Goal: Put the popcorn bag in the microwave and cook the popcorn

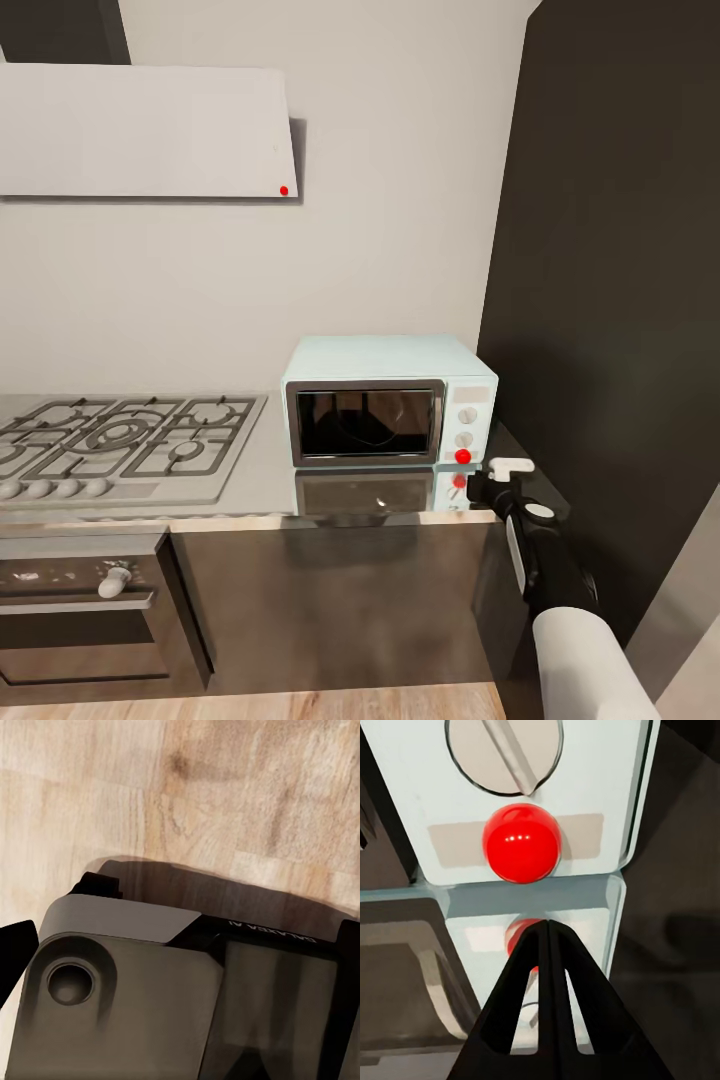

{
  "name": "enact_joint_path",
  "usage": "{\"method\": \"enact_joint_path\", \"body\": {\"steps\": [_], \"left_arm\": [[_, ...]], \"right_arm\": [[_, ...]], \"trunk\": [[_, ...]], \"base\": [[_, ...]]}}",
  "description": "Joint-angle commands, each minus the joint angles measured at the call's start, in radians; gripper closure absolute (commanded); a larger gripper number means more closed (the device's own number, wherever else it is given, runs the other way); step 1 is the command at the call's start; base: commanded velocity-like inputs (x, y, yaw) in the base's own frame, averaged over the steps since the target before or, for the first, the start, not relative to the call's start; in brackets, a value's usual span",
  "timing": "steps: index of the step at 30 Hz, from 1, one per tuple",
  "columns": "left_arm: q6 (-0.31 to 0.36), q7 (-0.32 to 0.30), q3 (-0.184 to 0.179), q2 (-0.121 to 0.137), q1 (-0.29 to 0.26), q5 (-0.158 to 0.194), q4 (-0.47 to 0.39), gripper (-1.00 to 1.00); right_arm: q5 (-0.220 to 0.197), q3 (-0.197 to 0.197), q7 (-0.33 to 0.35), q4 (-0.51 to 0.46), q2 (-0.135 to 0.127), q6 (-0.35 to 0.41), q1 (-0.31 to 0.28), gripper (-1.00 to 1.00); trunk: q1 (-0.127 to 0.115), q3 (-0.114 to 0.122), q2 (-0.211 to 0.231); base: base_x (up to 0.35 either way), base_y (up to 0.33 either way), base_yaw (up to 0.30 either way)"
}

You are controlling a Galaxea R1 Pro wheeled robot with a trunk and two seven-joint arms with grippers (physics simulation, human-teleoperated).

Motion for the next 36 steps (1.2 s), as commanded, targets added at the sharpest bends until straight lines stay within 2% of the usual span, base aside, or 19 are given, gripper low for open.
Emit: {"method": "enact_joint_path", "body": {"steps": [1,7,13,19,36], "left_arm": [[-0.002,0.004,-0.009,0.000,0.000,0.006,0.000,-1.00],[-0.002,0.004,-0.009,0.000,0.000,0.006,0.000,-1.00],[-0.002,0.004,-0.010,0.001,0.000,0.006,0.000,-1.00],[-0.002,0.004,-0.010,0.001,0.000,0.006,0.000,-1.00],[-0.002,0.004,-0.009,0.001,0.000,0.006,0.000,-1.00]], "right_arm": [[0.011,-0.005,0.009,-0.002,0.002,0.003,-0.001,1.00],[0.011,-0.004,0.008,-0.002,0.002,0.003,-0.001,1.00],[0.008,-0.005,0.007,-0.001,0.000,0.003,-0.001,1.00],[0.014,-0.002,0.005,0.042,0.000,0.001,-0.001,1.00],[0.015,-0.002,0.005,0.046,0.000,0.001,-0.001,1.00]], "trunk": [[0.000,-0.001,-0.001],[0.000,-0.001,-0.001],[0.000,-0.001,-0.001],[0.000,-0.001,-0.001],[0.000,-0.001,-0.001]], "base": [[0.000,0.000,0.000],[0.034,0.000,0.000],[0.135,0.000,0.000],[0.143,0.000,0.000],[0.138,0.000,0.000]]}}
